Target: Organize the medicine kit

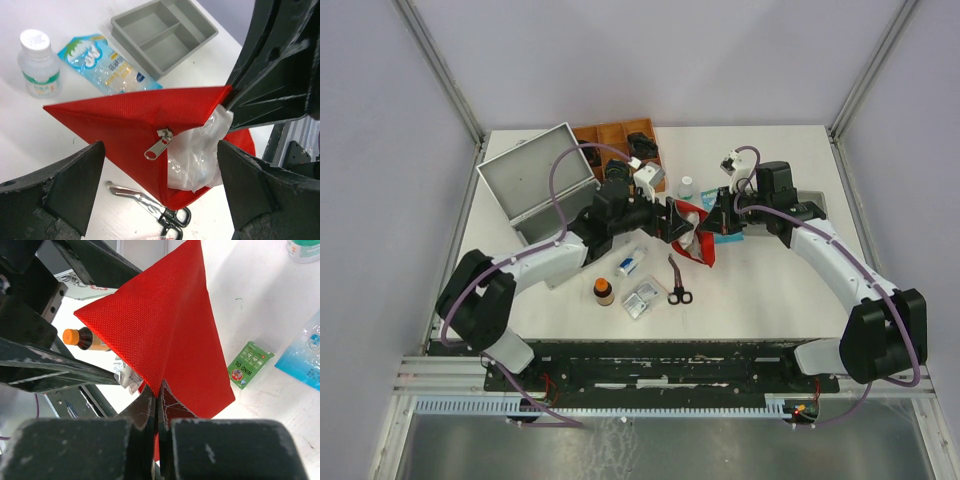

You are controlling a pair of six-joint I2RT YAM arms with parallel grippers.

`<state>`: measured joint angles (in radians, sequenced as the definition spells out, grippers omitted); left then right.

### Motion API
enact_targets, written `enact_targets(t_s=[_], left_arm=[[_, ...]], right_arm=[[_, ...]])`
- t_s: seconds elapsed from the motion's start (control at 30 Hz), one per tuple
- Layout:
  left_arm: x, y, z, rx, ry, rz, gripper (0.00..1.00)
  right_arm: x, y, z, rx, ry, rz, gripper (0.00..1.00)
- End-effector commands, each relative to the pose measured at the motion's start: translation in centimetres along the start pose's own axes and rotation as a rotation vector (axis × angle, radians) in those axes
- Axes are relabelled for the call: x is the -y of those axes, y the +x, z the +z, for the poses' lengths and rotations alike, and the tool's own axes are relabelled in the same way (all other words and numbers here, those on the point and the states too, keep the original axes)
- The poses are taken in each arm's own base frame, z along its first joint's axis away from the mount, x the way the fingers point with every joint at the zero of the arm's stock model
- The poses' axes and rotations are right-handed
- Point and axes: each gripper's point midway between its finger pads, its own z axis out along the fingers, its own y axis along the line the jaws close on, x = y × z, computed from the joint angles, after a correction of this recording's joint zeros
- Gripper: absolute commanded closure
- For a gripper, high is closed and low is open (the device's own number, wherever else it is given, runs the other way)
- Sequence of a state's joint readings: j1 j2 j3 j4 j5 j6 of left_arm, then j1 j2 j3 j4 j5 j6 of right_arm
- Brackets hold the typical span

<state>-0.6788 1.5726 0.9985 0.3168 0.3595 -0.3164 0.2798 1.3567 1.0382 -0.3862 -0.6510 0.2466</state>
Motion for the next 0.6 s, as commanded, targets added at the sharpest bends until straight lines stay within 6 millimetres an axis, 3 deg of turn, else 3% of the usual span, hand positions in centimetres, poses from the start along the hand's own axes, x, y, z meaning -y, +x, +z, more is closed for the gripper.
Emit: enact_targets(t_s=[0.0,0.4,0.57], left_arm=[[0.5,0.5,0.5,0.025,0.018,-0.013,0.01],[-1.5,1.7,2.0,0.0,-0.079,-0.032,0.01],[-3.2,2.2,2.4,-0.02,-0.144,-0.065,0.06]], right_arm=[[-1.3,-2.1,-0.4,0.043,-0.036,-0.043,1.0],[-1.6,-1.7,-0.3,0.036,-0.062,-0.04,0.99],[-2.3,-1.7,-0.4,0.037,-0.096,-0.044,1.0]])
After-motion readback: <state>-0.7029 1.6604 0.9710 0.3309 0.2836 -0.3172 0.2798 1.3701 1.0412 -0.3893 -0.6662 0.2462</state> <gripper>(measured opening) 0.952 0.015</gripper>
